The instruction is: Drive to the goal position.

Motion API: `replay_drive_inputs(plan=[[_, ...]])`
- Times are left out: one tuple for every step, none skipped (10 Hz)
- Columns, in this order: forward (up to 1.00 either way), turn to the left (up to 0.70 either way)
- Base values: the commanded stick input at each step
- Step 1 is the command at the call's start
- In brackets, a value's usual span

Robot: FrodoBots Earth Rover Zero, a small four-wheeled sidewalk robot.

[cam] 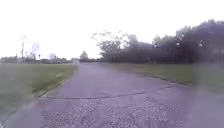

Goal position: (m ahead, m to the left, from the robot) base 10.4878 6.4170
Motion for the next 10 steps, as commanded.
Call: replay_drive_inputs(plan=[[0.85, 0.00], [0.85, 0.00], [0.85, 0.00], [0.85, 0.00], [0.85, 0.00], [0.85, 0.00], [0.85, 0.00], [0.85, 0.00], [0.85, 0.00], [0.85, 0.00]])
